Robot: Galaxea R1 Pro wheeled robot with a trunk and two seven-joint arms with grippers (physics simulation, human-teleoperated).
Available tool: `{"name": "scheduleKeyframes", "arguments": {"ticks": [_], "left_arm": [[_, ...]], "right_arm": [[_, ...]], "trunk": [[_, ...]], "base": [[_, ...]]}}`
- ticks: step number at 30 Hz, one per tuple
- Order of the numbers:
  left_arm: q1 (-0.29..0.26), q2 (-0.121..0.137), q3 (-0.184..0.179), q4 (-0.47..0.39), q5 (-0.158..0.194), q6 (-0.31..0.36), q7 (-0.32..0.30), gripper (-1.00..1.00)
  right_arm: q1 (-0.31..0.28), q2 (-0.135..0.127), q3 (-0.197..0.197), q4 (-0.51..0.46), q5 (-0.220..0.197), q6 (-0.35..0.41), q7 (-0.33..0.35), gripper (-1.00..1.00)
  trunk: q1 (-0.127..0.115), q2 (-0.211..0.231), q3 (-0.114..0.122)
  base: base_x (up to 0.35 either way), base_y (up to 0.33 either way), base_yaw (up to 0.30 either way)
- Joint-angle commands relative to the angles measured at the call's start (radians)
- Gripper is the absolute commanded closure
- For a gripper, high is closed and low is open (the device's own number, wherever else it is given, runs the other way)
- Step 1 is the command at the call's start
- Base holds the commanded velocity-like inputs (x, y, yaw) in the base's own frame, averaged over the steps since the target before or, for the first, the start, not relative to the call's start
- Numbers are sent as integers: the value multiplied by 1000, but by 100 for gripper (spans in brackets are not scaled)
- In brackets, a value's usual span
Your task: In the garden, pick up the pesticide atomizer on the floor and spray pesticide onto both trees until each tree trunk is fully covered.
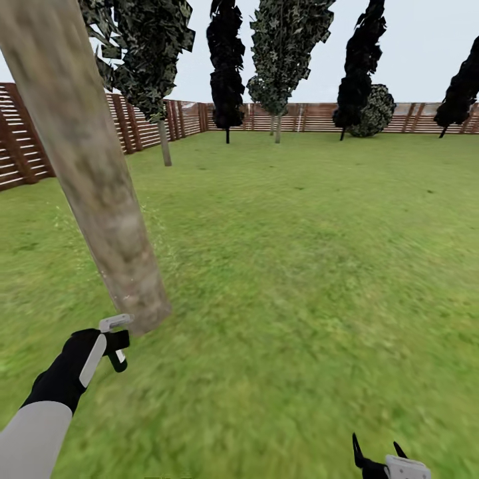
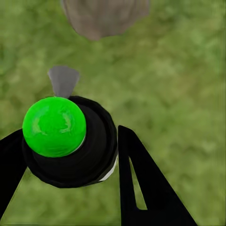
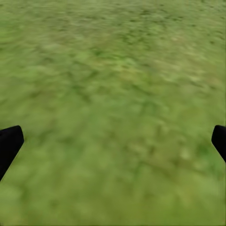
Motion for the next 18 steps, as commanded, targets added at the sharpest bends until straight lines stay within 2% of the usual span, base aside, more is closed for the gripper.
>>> {"name": "scheduleKeyframes", "arguments": {"ticks": [1, 7, 18], "left_arm": [[0, 0, 0, 0, -1, 0, 0, 100], [0, 0, 0, -1, -1, 0, -1, 100], [0, 0, -1, -1, -1, 1, 0, 100]], "right_arm": [[0, 0, 0, 0, 0, 0, 0, -100], [0, 0, 0, 0, 0, 0, 0, -100], [0, 0, 0, 0, 0, -2, 0, -100]], "trunk": [[0, 0, 0], [0, 0, 0], [0, 0, 0]], "base": [[3, -1, 264], [21, -25, 263], [208, -200, 5]]}}
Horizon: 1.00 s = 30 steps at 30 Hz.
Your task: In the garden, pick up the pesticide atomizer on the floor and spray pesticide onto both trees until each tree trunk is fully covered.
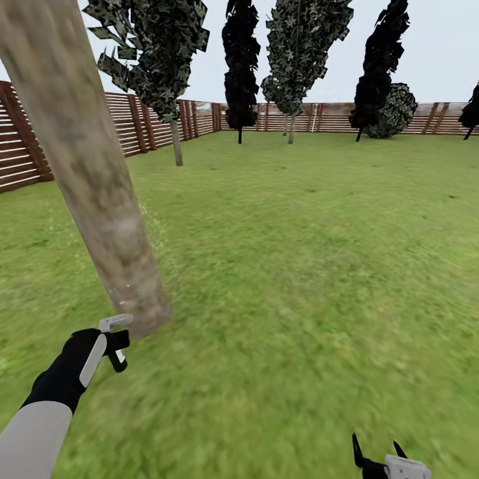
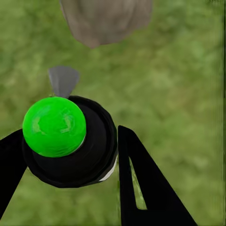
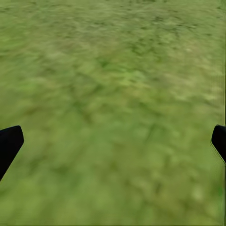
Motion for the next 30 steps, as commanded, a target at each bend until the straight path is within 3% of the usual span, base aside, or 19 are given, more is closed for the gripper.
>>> {"name": "scheduleKeyframes", "arguments": {"ticks": [1, 9, 17, 30], "left_arm": [[0, 0, -1, 0, 0, 0, 0, 100], [0, -1, -1, -1, 0, 0, 0, 100], [0, -2, -1, -1, 0, 0, 0, 100], [0, -2, -1, -1, 1, -2, 0, 100]], "right_arm": [[0, 0, 0, 0, 0, 0, 0, -100], [0, 0, 0, 0, 0, 0, 0, -100], [0, 0, 0, 0, 0, 0, 0, -100], [0, 0, 0, 0, 0, 0, 0, -100]], "trunk": [[0, 0, 0], [0, 0, 0], [0, 0, 0], [0, 0, 0]], "base": [[135, -251, 65], [93, -267, 251], [87, -269, 35], [11, -268, 268]]}}
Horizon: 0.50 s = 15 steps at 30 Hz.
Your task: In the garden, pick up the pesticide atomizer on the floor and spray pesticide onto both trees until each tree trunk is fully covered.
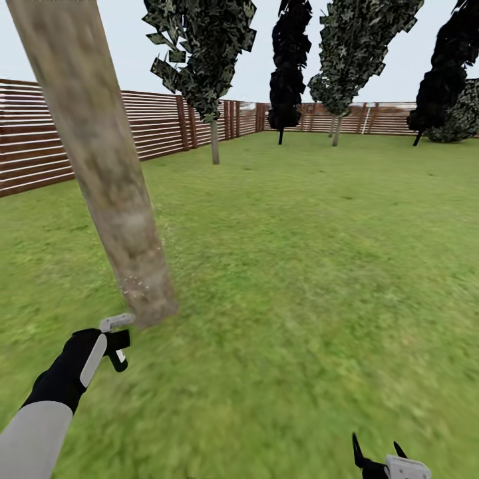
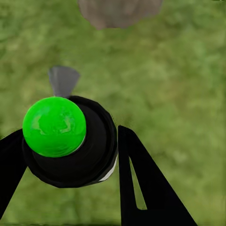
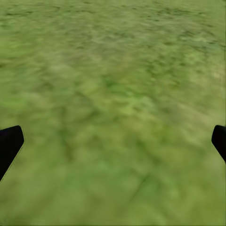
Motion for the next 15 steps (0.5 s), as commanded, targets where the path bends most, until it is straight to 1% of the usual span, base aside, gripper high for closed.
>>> {"name": "scheduleKeyframes", "arguments": {"ticks": [1, 2, 3, 4, 5, 6, 8, 12, 15], "left_arm": [[0, 0, 0, 0, 0, -1, -1, 100], [0, 0, 0, 2, 0, -2, -2, 100], [0, -2, -1, 30, 0, -8, -4, 100], [0, -4, -9, 38, -1, -11, -6, 100], [-2, -4, -33, 37, -3, -12, -7, 100], [-7, -3, -45, 36, -5, -13, -8, 100], [-16, -4, -57, 35, -4, -12, -8, 100], [-22, -4, -60, 30, -9, -10, -9, 100], [-59, -4, -62, 11, -10, 4, -9, 100]], "right_arm": [[0, 0, 0, 0, 0, 0, 0, -100], [0, 0, 0, 0, 0, 0, 0, -100], [0, 0, 0, 0, 0, 0, -1, -100], [0, 0, 0, 0, 0, 0, -1, -100], [0, 0, 0, 0, 0, 0, -1, -100], [0, 0, 0, 0, 0, 0, -1, -100], [0, 0, 0, 0, 0, 0, -1, -100], [0, 0, 0, 0, 0, 1, -1, -100], [0, -2, 0, 0, -1, 0, -1, -100]], "trunk": [[0, 0, 0], [0, 0, 0], [0, 0, 0], [0, 0, 0], [0, 0, 0], [0, 0, 0], [0, 0, 0], [0, 0, 0], [0, 0, 0]], "base": [[0, -87, 278], [0, -45, 278], [0, -12, 278], [0, -3, 261], [0, -1, 100], [0, -1, 51], [0, 0, 18], [0, 0, 2], [0, 0, 0]]}}
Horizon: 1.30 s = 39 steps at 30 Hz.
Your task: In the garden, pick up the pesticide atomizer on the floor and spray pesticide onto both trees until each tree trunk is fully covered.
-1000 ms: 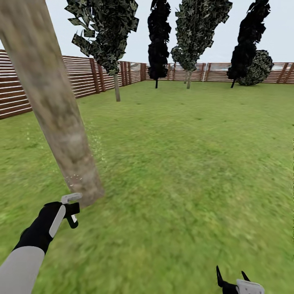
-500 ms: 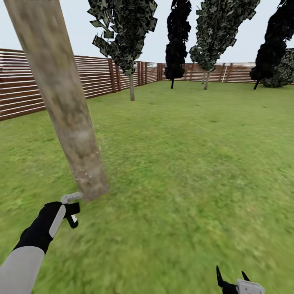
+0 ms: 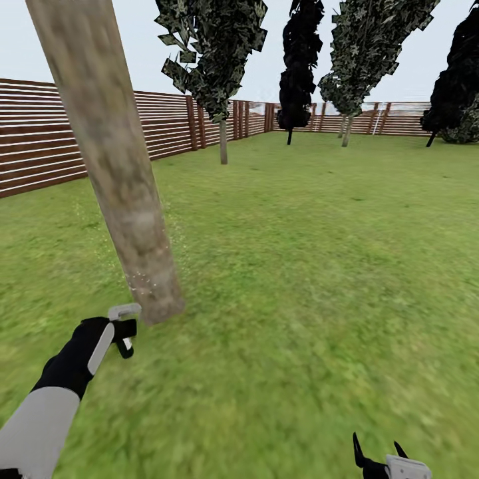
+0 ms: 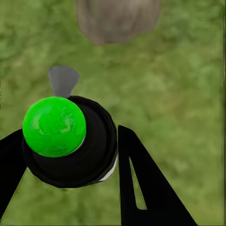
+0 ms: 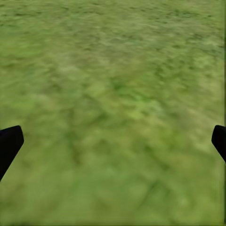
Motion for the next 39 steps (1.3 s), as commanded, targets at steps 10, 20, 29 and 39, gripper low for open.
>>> {"name": "scheduleKeyframes", "arguments": {"ticks": [10, 20, 29, 39], "left_arm": [[-150, -1, -45, -66, 0, 156, 1, 100], [-189, -2, -58, -104, 1, 220, 1, 100], [-210, -27, -118, -162, 3, 262, 4, 100], [-262, 12, -104, -168, 0, 268, 12, 100]], "right_arm": [[0, -1, 0, 0, -1, -2, -2, -100], [0, -1, 0, 0, -1, -2, -2, -100], [0, -1, 0, 0, 0, -2, -1, -100], [0, -1, 0, 0, 1, -2, -1, -100]], "trunk": [[0, 0, 0], [0, 0, 0], [0, 0, 0], [0, 0, 0]], "base": [[-49, 22, 0], [0, -56, 0], [0, 0, 0], [-53, 29, 0]]}}
